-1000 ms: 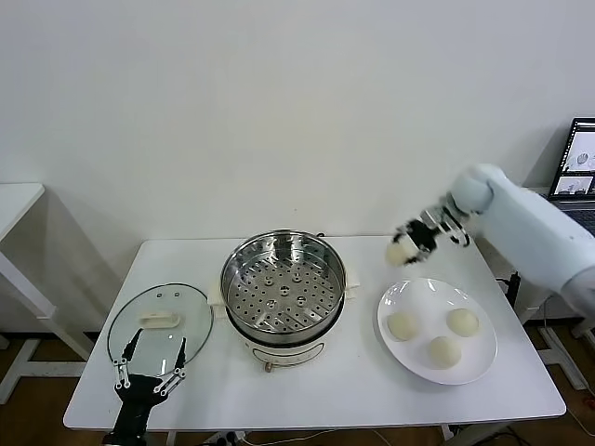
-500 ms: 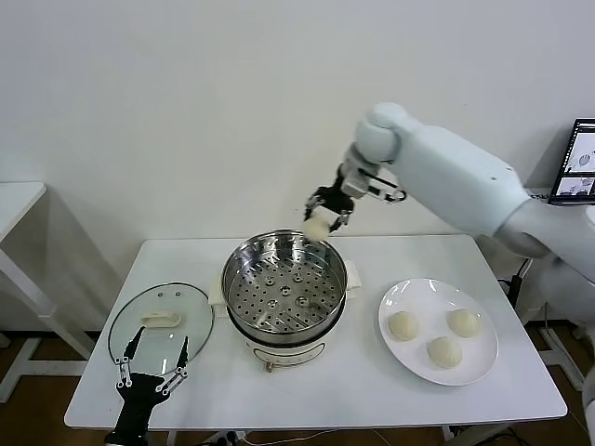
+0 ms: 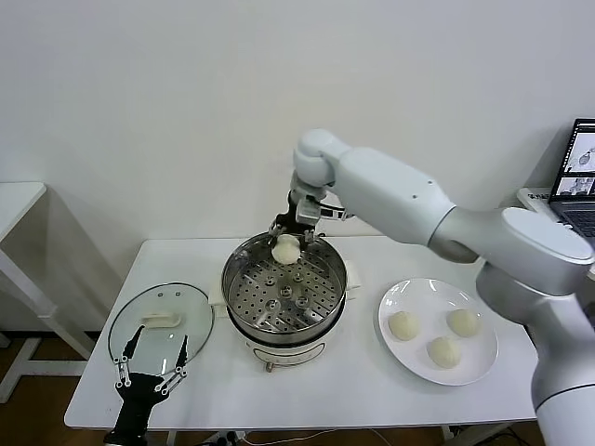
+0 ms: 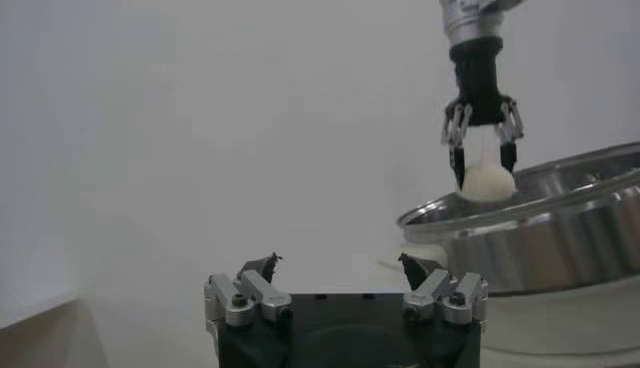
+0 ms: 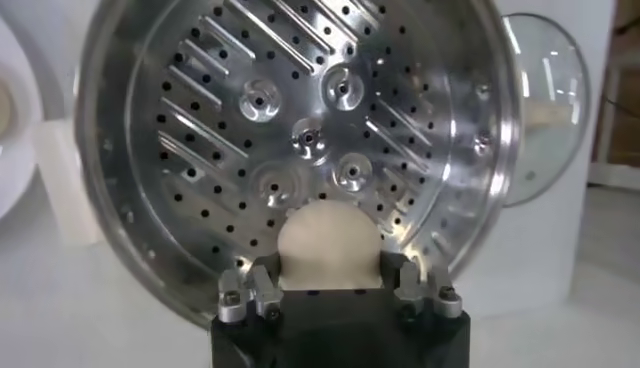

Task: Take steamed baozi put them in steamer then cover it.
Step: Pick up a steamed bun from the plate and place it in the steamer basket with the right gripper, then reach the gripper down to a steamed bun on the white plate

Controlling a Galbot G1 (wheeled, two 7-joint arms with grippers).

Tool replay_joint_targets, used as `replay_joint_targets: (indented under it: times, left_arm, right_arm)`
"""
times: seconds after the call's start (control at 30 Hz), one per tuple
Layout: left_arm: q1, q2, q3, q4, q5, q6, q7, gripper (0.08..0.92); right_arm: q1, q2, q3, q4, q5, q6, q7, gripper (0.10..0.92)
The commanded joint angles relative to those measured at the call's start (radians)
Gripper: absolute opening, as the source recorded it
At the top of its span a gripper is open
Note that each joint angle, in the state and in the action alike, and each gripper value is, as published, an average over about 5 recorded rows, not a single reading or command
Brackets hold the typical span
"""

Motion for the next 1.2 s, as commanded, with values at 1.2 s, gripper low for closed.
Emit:
replay_joint_targets:
  times: [1.2]
  left_arm:
    - [-0.011, -0.004, -0.002, -0.014, 0.000, 0.006, -0.015, 0.823]
  right_arm:
    - [0.317, -0.525, -0.289, 0.246, 0.765, -0.736, -0.163, 0.823]
